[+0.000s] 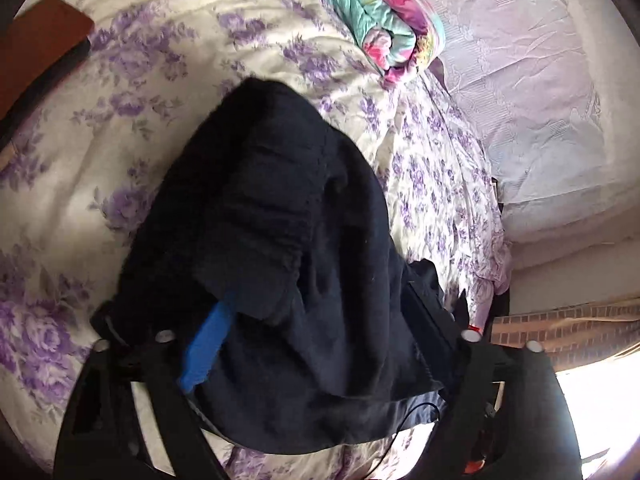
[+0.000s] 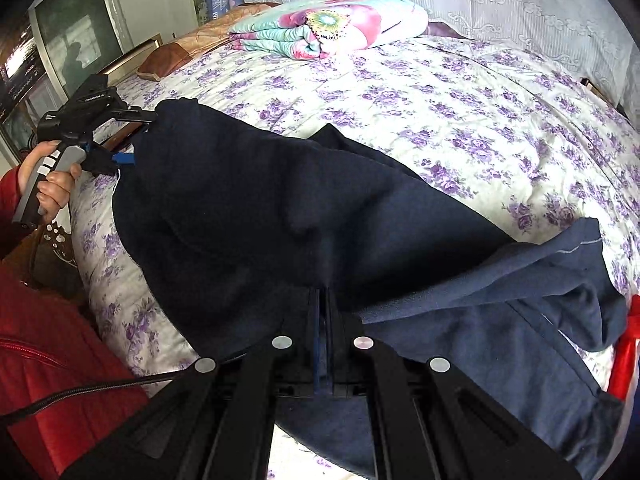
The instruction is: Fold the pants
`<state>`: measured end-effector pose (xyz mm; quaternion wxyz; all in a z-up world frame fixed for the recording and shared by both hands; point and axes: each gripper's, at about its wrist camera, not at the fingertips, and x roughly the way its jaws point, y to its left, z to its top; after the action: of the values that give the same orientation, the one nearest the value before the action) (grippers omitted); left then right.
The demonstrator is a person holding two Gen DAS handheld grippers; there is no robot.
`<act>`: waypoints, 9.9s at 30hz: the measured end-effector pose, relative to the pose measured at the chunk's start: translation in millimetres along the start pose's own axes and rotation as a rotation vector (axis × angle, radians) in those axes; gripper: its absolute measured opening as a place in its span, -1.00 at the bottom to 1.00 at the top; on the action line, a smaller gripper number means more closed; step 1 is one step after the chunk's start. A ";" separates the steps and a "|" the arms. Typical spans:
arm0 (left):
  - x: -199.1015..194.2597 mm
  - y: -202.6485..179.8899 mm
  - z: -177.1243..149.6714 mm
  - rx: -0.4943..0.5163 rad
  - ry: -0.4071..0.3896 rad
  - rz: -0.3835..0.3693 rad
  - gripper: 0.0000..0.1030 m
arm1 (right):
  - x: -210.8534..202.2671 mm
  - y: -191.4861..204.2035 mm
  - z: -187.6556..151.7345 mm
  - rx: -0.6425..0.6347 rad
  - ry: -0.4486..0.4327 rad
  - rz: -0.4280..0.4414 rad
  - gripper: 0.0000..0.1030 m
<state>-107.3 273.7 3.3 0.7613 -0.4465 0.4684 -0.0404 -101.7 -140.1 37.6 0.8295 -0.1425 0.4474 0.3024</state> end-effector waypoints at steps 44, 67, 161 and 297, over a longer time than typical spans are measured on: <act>63.8 -80.8 -113.6 0.796 0.042 0.445 0.91 | 35.1 -169.1 51.4 0.761 0.010 -0.479 0.25; 77.6 -82.1 -109.6 0.954 0.108 0.462 0.92 | -114.9 -130.7 -241.9 1.470 -0.285 -0.482 -0.70; 67.1 -83.5 -85.0 0.878 -0.099 0.622 0.91 | -6.7 -99.4 -120.1 0.786 -0.110 -0.292 0.72; 20.9 -8.6 -83.3 0.328 -0.340 0.582 0.92 | 86.2 28.7 2.4 0.158 0.104 -0.150 0.93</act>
<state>-154.9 205.0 -18.3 0.8693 -0.1672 0.4299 0.1778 -82.2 -84.3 -31.4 0.8340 -0.1252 0.5005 0.1956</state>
